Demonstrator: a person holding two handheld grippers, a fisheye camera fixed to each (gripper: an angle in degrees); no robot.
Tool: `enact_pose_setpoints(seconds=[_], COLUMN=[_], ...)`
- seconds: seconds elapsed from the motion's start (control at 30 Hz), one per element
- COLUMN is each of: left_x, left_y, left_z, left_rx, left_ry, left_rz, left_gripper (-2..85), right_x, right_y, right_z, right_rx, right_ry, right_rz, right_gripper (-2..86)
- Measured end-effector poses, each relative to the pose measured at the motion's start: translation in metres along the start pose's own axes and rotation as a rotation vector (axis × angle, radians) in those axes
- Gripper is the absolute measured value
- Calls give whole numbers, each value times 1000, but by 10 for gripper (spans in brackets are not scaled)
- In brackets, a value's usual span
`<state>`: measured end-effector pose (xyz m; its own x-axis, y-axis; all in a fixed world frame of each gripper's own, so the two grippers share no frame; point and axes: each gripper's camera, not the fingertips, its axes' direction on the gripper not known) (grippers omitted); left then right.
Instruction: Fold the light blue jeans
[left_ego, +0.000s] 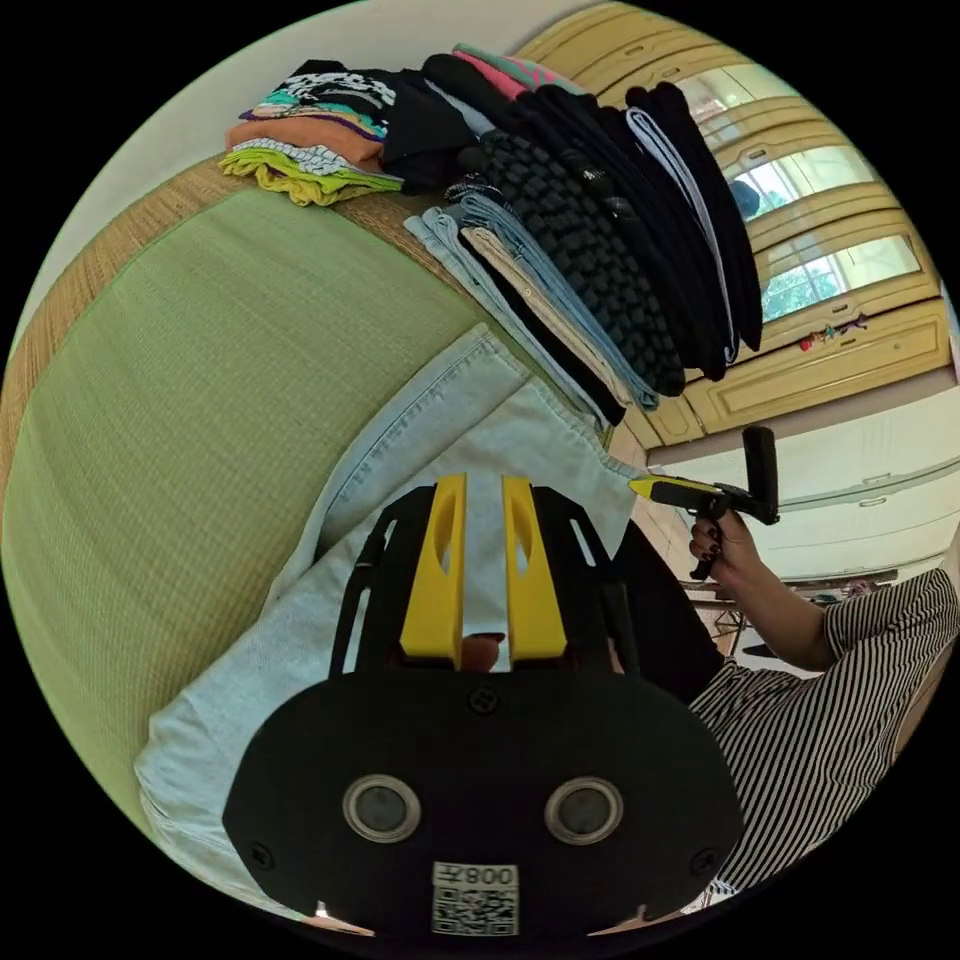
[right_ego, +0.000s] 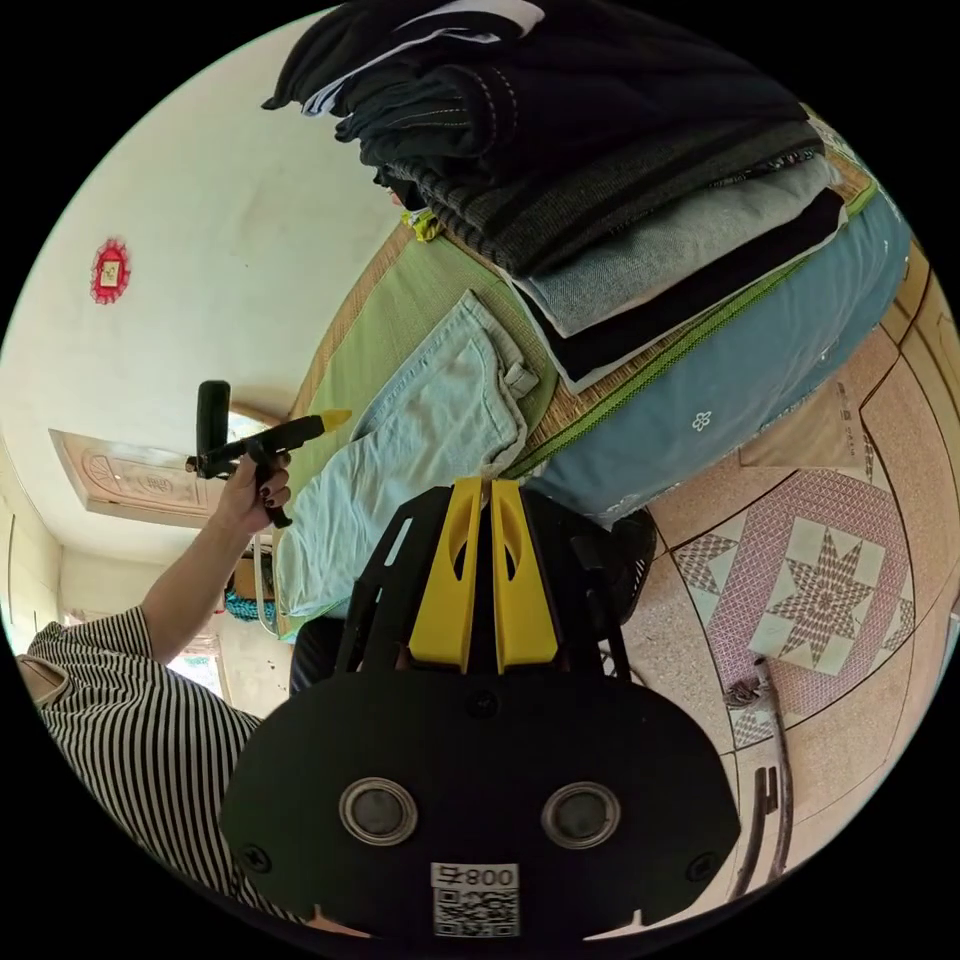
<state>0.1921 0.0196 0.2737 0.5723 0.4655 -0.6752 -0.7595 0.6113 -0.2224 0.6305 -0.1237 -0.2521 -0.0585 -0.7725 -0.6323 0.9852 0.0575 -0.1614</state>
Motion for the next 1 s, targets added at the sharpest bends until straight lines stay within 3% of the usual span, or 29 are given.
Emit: enact_pose_setpoints(seconds=[0.13,0.23,0.43,0.7,0.83,0.9,1.0], left_x=[37,61,88,117,131,148,170], left_y=[-47,-67,-70,-13,35,65,77], left_z=[28,53,36,-83,-160,-204,-235], left_rx=[-129,-250,-180,195,440,592,680], left_ry=[-111,-311,-293,-232,-193,-216,-307], left_rz=[103,150,156,67,0,-3,14], left_gripper=[64,56,14,6,5,4,5], right_x=[12,20,27,-14,-67,-93,-123], right_y=[-2,0,4,9,15,19,22], right_z=[-17,-28,-54,-122,-170,-182,-193], right_rx=[-7,-10,-8,78,139,137,131], right_ry=[-26,-39,-56,-260,-503,-602,-665], right_rz=[-4,-7,-37,-236,-462,-573,-698], right_gripper=[14,14,14,15,14,14,14])
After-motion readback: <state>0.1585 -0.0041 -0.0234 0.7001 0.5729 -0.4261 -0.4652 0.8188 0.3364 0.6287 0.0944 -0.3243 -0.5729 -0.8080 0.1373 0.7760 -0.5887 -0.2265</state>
